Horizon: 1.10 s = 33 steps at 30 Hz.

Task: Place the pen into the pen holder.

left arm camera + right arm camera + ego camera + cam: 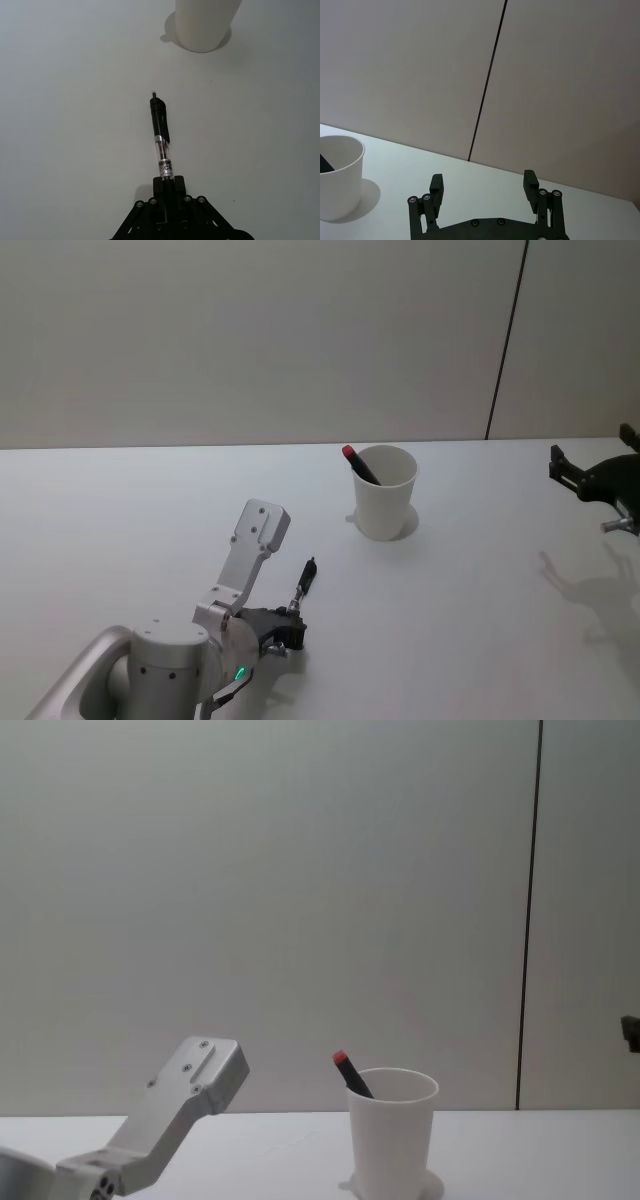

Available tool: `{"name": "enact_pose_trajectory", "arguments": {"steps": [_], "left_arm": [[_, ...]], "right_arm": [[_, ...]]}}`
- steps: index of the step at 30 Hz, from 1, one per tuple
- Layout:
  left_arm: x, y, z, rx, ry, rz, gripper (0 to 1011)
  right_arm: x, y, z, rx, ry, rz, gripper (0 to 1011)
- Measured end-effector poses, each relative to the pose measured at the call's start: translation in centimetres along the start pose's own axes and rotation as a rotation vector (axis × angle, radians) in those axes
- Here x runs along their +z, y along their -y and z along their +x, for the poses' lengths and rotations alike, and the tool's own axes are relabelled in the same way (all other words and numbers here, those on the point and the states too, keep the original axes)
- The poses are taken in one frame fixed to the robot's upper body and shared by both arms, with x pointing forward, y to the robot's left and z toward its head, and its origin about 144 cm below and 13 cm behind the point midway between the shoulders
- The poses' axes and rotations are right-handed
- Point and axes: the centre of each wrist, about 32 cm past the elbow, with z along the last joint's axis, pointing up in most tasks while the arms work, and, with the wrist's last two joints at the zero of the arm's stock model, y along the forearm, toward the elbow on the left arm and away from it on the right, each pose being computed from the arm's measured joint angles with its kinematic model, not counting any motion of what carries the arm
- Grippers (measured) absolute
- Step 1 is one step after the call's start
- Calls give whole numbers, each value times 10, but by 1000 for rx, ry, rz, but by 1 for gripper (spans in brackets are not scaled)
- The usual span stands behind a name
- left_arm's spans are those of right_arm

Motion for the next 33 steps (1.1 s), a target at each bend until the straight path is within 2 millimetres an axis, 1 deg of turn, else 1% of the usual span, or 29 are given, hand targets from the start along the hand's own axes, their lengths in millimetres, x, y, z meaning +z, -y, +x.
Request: {"name": "enact_pose_trajectory", "arguments": {"steps": [12,20,33], "left_arm": [[-3,-2,1,22,-6,-20,132],[0,-10,1,65,19,-71,132],[9,-27,-1,156,106,-185,132]], "right_arm": [[0,0,0,0,0,0,1002],[0,0,0,0,0,0,1002],[0,0,0,0,0,0,1002]]}}
